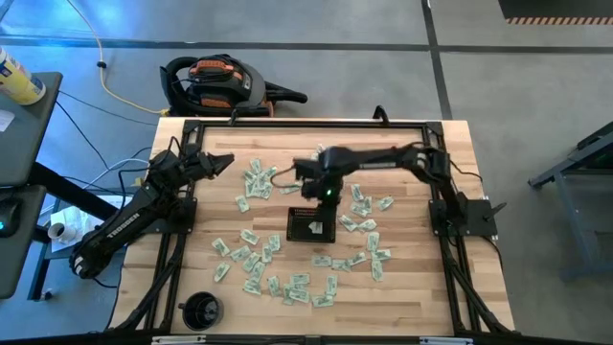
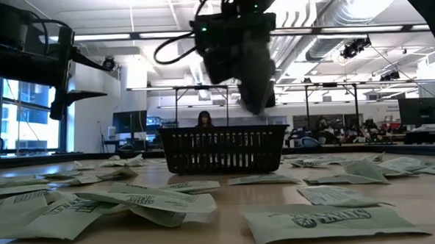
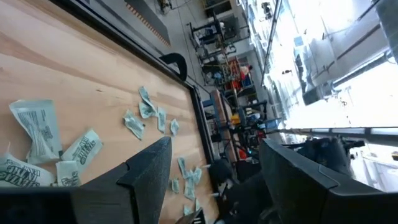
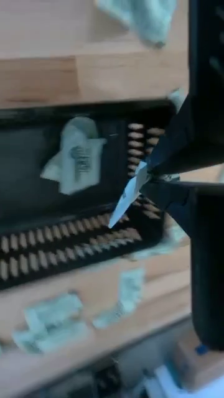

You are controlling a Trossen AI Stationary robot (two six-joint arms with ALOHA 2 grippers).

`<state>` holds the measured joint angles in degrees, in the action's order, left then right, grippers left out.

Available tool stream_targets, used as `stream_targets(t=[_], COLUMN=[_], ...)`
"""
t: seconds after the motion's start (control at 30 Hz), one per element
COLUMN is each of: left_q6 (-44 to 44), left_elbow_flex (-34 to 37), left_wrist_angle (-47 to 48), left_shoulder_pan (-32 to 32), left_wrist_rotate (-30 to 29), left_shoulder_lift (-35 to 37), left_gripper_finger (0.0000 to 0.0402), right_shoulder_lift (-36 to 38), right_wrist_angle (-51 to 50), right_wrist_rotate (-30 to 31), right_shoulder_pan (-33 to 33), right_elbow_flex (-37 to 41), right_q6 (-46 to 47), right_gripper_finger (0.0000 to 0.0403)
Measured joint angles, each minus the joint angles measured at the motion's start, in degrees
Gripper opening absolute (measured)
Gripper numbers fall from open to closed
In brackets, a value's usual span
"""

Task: Pick and place Stevia / Truvia into bins
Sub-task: Put the green stevia packet into the black basket

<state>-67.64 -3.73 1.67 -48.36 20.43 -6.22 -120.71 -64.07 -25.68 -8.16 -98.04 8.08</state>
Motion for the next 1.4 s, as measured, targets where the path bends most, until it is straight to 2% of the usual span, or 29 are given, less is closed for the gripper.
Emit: stream_targets(t=[0.1,0.23,0.37,0.47,0.57,0.83,1.07,1.2,1.4], left_q6=[0.78,1.75,1.82,1.82,1.82,1.38,1.44,2.77,2.89], left_elbow_flex=[0.0,0.0,0.0,0.0,0.0,0.0,0.0,0.0,0.0], left_wrist_angle=[0.02,0.38,1.56,1.81,1.77,1.79,1.88,1.9,1.92], left_shoulder_pan=[0.0,0.02,0.0,0.0,0.0,0.0,0.0,0.0,0.0], left_wrist_rotate=[1.75,5.99,8.16,8.48,8.48,7.74,5.64,4.69,2.57], left_shoulder_lift=[0.0,0.0,0.0,0.0,0.0,0.0,0.0,0.0,0.0], left_gripper_finger=[0.0278,0.0278,0.0278,0.0278,0.0278,0.0278,0.0278,0.0278,0.0278], right_shoulder_lift=[-1.12,-1.04,0.93,1.4,1.44,3.92,3.92,3.42,3.28], right_wrist_angle=[2.3,1.99,-5.34,-13.03,-15.83,-7.62,-7.01,-7.68,-6.95], right_wrist_rotate=[4.29,10.29,19.21,20.11,18.54,20.67,20.2,19.95,31.9], right_shoulder_pan=[1.63,2.43,2.48,0.06,-3.26,-7.25,-10.64,-15.8,-22.79], right_elbow_flex=[0.05,-0.51,-1.88,-1.43,-0.76,-0.78,-0.78,-0.03,0.82], right_q6=[5.39,9.89,9.99,8.37,5.04,1.31,-1.09,-2.95,-6.34], right_gripper_finger=[0.0075,0.0161,0.0238,0.027,0.0276,0.0272,0.0268,0.0267,0.0267])
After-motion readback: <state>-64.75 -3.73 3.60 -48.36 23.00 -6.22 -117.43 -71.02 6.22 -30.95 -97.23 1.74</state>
